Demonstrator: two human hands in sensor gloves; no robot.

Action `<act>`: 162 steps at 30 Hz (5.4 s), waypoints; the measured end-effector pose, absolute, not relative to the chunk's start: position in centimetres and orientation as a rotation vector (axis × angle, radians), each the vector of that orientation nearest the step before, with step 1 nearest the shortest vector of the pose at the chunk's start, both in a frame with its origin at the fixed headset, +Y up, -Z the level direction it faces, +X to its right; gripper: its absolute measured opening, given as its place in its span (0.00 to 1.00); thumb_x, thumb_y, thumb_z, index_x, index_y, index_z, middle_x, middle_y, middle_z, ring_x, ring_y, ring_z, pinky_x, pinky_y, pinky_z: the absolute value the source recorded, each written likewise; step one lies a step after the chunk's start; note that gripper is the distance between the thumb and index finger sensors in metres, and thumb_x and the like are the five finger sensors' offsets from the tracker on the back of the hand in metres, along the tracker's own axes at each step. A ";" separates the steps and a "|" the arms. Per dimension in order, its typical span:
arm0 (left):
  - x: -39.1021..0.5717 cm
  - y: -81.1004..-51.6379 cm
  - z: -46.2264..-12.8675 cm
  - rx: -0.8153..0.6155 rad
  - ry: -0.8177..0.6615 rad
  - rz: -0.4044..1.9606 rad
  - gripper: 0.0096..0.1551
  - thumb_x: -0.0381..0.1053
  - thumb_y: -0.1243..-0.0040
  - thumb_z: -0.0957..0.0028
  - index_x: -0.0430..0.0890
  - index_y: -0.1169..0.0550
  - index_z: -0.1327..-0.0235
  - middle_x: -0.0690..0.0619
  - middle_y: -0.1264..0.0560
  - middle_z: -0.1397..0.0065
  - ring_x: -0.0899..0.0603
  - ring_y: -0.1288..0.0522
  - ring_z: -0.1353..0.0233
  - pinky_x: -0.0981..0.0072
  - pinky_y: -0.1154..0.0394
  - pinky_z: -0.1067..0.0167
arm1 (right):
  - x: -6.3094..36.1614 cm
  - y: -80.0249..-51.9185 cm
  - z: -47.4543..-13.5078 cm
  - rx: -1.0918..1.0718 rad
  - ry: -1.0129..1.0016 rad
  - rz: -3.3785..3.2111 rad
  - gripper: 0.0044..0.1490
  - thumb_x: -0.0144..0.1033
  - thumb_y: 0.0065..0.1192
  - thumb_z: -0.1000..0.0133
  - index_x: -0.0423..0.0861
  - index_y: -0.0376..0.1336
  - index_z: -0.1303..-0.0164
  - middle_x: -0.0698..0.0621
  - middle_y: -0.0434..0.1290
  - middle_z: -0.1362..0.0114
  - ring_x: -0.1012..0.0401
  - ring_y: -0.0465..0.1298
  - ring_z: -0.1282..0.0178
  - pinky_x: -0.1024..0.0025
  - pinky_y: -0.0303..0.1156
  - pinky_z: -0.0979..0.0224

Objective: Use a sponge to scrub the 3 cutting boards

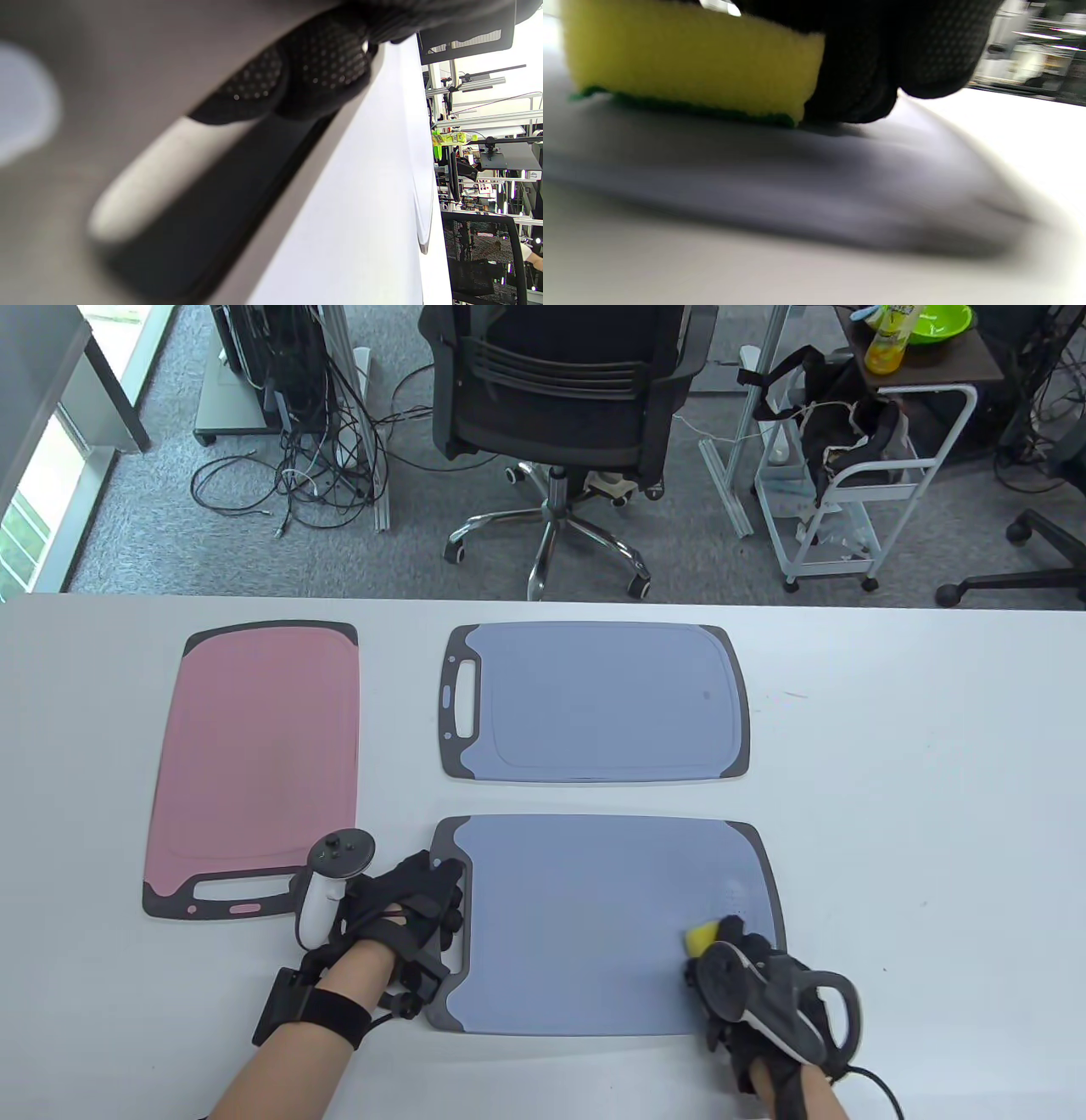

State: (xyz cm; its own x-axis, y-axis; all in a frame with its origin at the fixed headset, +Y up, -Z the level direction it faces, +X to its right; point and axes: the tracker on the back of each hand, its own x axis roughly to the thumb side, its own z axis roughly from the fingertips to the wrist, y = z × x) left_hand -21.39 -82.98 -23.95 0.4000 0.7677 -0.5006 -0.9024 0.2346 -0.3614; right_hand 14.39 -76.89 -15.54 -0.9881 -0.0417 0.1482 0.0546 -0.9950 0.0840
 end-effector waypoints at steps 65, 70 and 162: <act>-21.4 -83.0 -23.9 -0.678 0.232 1.173 0.31 0.65 0.43 0.39 0.47 0.29 0.32 0.60 0.19 0.46 0.61 0.12 0.57 0.71 0.09 0.59 | -1.7 -76.1 -14.2 -0.861 -0.090 -2.938 0.48 0.62 0.54 0.46 0.40 0.58 0.24 0.45 0.73 0.40 0.57 0.78 0.51 0.56 0.76 0.42; -21.4 -83.0 -23.9 -0.683 0.230 1.176 0.31 0.66 0.43 0.39 0.47 0.28 0.32 0.60 0.19 0.46 0.61 0.12 0.57 0.71 0.09 0.59 | -2.8 -76.0 -13.7 -0.888 -0.037 -2.843 0.47 0.63 0.52 0.46 0.44 0.57 0.23 0.48 0.72 0.39 0.58 0.79 0.50 0.57 0.76 0.42; -21.6 -83.1 -23.8 -0.662 0.251 1.179 0.31 0.66 0.42 0.40 0.47 0.27 0.32 0.60 0.18 0.47 0.61 0.12 0.58 0.71 0.09 0.59 | 9.7 -76.7 -13.4 -0.325 -0.160 -2.974 0.47 0.63 0.54 0.47 0.45 0.57 0.23 0.47 0.73 0.39 0.56 0.79 0.51 0.56 0.76 0.43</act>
State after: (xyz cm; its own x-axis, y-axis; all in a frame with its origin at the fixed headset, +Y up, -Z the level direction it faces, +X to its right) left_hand -21.63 -83.08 -23.82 0.3809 0.7703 -0.5115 -0.9118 0.2209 -0.3462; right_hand 9.71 -76.68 -13.43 -0.9659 -0.1327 0.2222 0.1558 -0.9837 0.0900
